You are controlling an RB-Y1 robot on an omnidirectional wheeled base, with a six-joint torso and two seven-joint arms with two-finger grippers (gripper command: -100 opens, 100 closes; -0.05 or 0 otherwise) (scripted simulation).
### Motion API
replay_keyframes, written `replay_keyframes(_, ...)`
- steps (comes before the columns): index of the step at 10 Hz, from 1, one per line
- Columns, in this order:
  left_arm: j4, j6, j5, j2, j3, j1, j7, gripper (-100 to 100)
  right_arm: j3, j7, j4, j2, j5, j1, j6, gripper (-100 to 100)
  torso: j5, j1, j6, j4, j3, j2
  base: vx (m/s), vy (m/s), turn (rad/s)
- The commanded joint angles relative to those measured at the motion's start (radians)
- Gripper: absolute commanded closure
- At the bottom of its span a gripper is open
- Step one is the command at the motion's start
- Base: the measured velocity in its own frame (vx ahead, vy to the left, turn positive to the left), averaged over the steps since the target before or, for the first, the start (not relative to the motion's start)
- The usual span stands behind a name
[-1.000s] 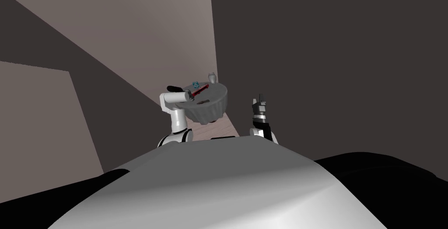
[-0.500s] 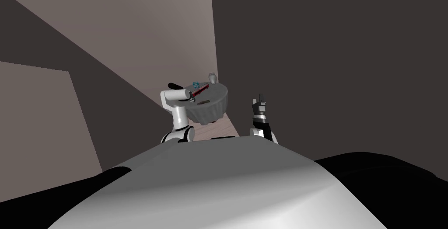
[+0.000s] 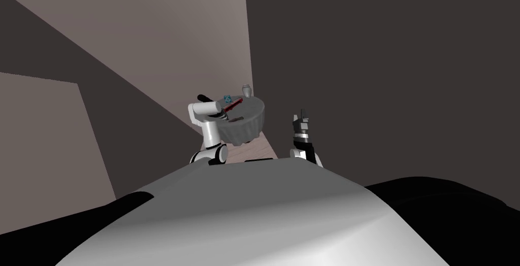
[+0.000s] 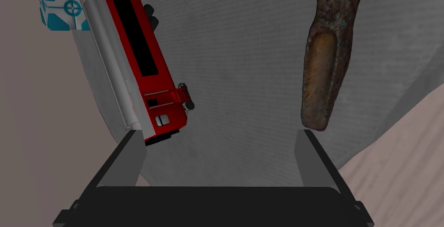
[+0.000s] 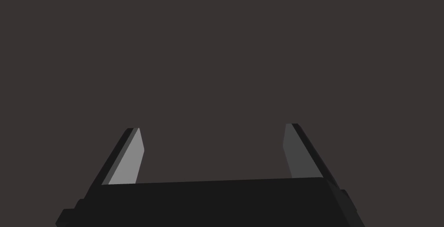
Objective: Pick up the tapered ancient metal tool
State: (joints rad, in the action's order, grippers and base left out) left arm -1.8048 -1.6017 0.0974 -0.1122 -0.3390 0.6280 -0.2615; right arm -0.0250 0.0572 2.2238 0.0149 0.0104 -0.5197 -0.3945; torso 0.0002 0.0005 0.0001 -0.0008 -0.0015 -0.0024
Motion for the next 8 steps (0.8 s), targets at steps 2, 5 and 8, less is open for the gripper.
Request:
replay_keyframes(2, 0.019, -0.069, 0.007, 0.016, -0.017, 0.028, -0.003, -100, 0.0, 0.0, 0.0, 0.0, 0.0, 0.0, 0.0, 0, 0.0, 0.0, 0.0, 0.0, 0.0, 0.001, 0.017, 0.009, -0.003)
replay_keyframes(5, 0.037, -0.14, 0.013, 0.032, -0.03, 0.049, -0.007, -100, 0.0, 0.0, 0.0, 0.0, 0.0, 0.0, 0.0, 0, 0.0, 0.0, 0.0, 0.0, 0.0, 0.0, 0.03, 0.014, -0.01)
replay_keyframes(8, 0.07, -0.225, 0.025, 0.065, -0.054, 0.084, -0.011, -100, 0.0, 0.0, 0.0, 0.0, 0.0, 0.0, 0.0, 0, 0.0, 0.0, 0.0, 0.0, 0.0, -0.001, 0.045, 0.018, -0.015)
